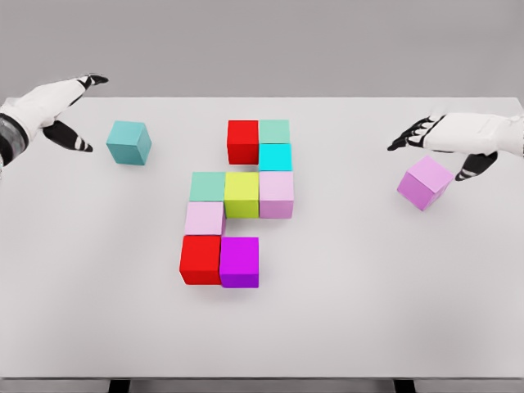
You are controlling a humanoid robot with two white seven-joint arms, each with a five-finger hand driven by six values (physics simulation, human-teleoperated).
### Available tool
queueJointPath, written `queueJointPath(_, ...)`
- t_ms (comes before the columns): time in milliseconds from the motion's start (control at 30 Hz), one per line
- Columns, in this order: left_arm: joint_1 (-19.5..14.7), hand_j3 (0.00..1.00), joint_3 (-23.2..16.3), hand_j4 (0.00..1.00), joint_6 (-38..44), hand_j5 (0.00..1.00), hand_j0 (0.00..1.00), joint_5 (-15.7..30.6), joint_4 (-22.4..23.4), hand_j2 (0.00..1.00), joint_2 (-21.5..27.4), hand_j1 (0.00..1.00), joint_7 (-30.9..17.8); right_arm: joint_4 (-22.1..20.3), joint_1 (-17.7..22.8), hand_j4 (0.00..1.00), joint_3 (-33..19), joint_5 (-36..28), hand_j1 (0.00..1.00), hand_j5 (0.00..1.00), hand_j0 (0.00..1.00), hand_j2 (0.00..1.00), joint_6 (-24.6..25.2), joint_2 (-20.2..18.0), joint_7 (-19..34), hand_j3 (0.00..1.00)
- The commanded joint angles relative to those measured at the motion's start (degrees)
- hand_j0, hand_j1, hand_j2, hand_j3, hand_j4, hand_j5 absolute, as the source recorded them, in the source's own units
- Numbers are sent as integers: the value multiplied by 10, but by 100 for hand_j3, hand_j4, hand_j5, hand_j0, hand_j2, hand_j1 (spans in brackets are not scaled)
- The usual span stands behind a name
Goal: Assemble the squares on the desktop into the number 2
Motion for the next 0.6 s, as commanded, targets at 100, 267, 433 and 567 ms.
queueJointPath(100,-44,100,-118,100,4,100,100,-2,8,100,28,100,0,45,-1,100,25,-1,100,100,100,100,4,12,0,100)
queueJointPath(267,-73,100,-159,100,1,100,100,1,43,100,25,100,0,70,-2,100,25,-1,100,100,100,100,3,21,0,100)
queueJointPath(433,-106,100,-203,100,0,100,100,2,74,100,20,100,0,84,-7,100,25,8,100,100,100,100,2,33,0,100)
queueJointPath(567,-110,100,-212,100,0,100,100,0,94,100,11,100,0,100,-7,100,33,10,100,100,100,100,2,42,0,100)
